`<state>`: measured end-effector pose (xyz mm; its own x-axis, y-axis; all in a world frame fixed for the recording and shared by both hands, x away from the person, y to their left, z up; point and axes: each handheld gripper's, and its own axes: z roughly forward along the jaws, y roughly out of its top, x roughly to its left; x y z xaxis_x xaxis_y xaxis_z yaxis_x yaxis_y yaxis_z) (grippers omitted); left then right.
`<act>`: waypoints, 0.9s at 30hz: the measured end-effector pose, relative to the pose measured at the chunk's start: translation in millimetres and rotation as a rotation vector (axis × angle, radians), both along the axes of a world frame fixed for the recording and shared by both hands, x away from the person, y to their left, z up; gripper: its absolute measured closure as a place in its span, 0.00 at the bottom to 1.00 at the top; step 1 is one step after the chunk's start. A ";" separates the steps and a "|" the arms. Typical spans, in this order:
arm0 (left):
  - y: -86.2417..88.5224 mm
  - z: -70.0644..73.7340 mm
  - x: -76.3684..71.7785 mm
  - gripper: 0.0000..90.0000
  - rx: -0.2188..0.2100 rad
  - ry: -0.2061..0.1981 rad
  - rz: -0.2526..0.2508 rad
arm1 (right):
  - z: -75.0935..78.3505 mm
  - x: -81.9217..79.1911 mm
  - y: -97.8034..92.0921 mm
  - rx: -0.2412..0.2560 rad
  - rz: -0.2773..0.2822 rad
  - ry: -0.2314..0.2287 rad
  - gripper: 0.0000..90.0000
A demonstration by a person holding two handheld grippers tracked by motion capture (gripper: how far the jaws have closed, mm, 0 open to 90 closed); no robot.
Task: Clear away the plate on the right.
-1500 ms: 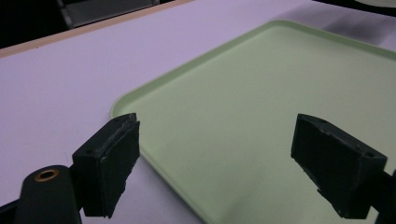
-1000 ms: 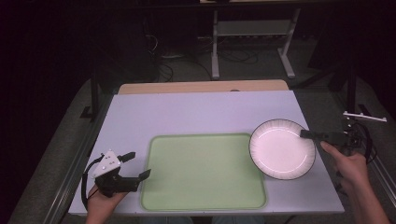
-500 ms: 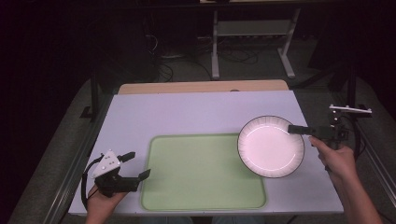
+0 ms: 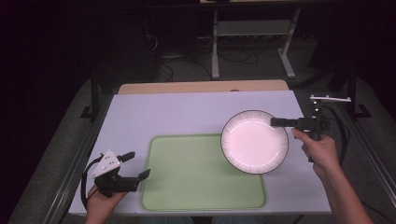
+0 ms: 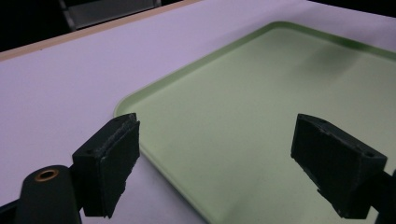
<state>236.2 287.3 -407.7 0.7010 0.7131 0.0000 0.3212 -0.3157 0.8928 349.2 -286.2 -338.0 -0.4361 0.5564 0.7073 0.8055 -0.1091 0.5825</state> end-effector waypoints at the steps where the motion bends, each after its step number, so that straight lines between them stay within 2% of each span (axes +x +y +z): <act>1: 0.4 -0.1 0.1 0.17 -0.001 0.002 0.000 | 1.0 1.0 4.4 0.002 0.008 -0.008 0.87; 4: 0.7 -0.6 0.4 0.17 -0.002 0.005 0.002 | 2.2 2.9 12.9 0.005 0.022 -0.013 0.87; 5: 0.7 -0.7 0.5 0.17 -0.002 0.005 0.002 | 1.7 5.4 21.5 0.010 0.035 -0.008 0.87; 14: 1.8 -0.5 0.5 0.17 -0.004 0.004 0.003 | -4.9 13.8 60.0 0.010 0.089 0.001 0.87; 27: 2.4 -0.5 0.5 0.17 -0.008 0.005 0.004 | -15.1 19.7 93.0 -0.004 0.128 0.020 0.87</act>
<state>236.7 289.7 -408.2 0.6981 0.7159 -0.0089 0.3265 -0.3072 0.8939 368.9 -193.2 -353.1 -0.4895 0.5002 0.7143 0.8244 -0.0018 0.5661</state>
